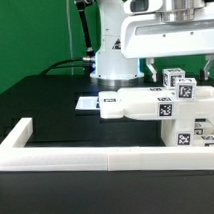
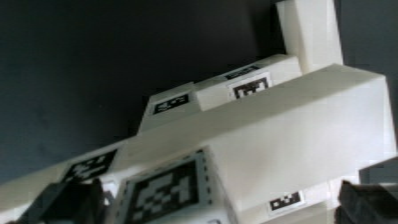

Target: Assemble chair

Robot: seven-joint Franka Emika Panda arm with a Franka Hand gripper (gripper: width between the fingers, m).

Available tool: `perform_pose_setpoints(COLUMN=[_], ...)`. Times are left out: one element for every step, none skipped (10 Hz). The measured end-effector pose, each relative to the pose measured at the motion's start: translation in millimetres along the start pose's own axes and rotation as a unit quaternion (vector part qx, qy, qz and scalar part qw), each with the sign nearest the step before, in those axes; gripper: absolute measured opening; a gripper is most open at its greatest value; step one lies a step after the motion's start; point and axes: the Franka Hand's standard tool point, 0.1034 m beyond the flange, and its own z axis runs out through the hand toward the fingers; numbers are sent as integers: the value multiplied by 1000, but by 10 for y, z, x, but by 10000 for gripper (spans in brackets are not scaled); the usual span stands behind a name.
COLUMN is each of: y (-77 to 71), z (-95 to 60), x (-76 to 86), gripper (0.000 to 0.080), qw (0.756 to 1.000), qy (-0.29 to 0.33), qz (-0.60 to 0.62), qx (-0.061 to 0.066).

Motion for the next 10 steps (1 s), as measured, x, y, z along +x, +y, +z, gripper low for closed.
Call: perform_pose_setpoints(y=[22,36,58,84,84,86,86,87,87,88], z=[-2,-3,-6,-11,-11,-8,-7,-7,-5,-4], x=[8,13,23,34,35,35,34,34,33,33], gripper=[648,648,648,648,648,548,398,398,269,271], qw=[998,996,993,985,988,988,988,988,989,990], qy=[0,1,1,1,1,1,1,1,0,0], qz=[-55,-88,-122,-172,-157,-157,-157,-157,-149,-141], qx=[-3,-4,-5,-6,-6,-6,-6,-6,-6,-6])
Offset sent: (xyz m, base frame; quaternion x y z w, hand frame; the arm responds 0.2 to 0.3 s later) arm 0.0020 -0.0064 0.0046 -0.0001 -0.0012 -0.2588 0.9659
